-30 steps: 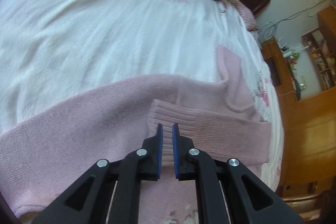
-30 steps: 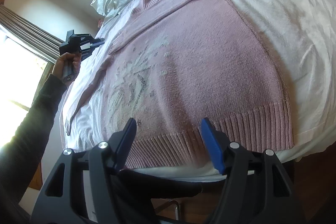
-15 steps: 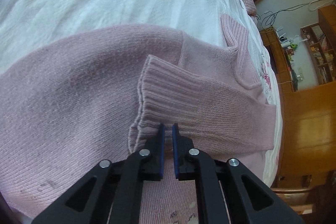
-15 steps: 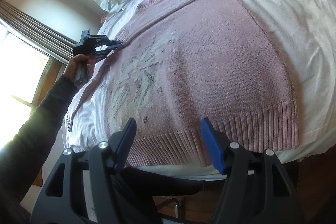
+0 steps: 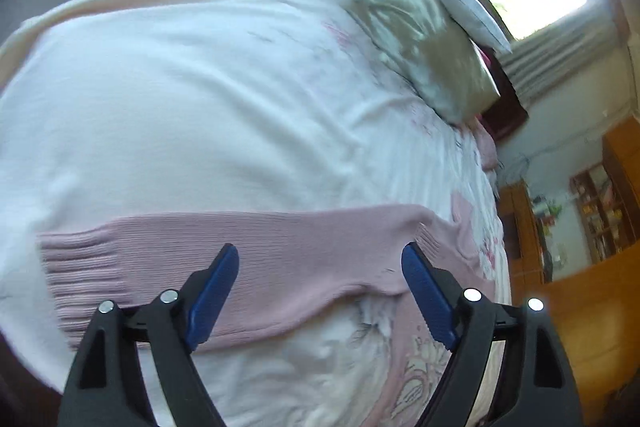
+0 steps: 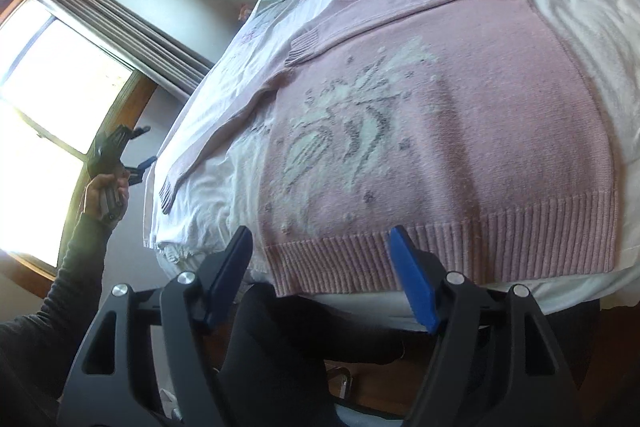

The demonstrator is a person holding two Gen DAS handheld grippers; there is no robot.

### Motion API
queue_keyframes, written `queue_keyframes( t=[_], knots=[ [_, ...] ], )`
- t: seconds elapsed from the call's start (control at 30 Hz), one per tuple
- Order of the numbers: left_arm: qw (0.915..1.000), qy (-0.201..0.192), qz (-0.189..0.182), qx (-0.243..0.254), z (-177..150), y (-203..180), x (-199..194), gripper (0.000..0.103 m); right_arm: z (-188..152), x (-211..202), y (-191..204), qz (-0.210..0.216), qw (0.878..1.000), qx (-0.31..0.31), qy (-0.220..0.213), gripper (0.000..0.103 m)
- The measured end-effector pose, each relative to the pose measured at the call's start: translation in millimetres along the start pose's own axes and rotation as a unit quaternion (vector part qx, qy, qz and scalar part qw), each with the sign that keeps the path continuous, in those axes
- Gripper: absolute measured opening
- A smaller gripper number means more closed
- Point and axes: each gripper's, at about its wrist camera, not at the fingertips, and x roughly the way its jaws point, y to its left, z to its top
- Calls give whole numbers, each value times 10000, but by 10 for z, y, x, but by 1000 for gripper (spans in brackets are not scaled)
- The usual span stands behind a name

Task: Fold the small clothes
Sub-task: 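Grasp the other sleeve cuff with the left gripper and fold it across the body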

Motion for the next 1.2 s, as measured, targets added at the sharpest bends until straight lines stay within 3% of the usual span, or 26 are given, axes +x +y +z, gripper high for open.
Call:
queue_keyframes(
  t=[0.07,0.17,0.37,0.5,0.57,0.63,0.77,0.87,0.97,1.1,1.2],
  knots=[
    [9994,-43,201,-275,-54,418,-185,84,-11,29,126,56,9999,-82,41,71],
    [9968,211,379,-667,-169,894,-174,84,-53,69,290,97,9996,-222,110,72],
    [9929,555,67,-1048,-268,1165,202,84,-124,144,484,52,9990,-370,253,72],
    [9918,608,133,-1118,-257,1183,337,81,-176,103,469,-11,9994,-286,218,72],
    [9914,581,235,-1146,-229,1198,325,62,-189,95,428,-42,9995,-233,220,72],
    [9918,637,335,-1055,-212,1189,311,19,-192,99,384,-59,9996,-179,224,72],
    [9925,587,180,-1052,-144,1089,224,10,-154,117,334,-52,9996,-164,212,73],
    [9941,387,-289,-967,77,773,94,9,-75,88,324,-34,9996,-220,143,73],
    [9956,202,-721,-562,410,138,-20,9,34,56,307,-48,9995,-320,66,72],
    [9926,111,-1169,309,767,-1103,14,9,210,28,216,4,9998,-212,-55,72],
    [9847,212,-1377,1042,777,-2076,217,9,359,3,80,103,9998,22,-150,72]
  ],
)
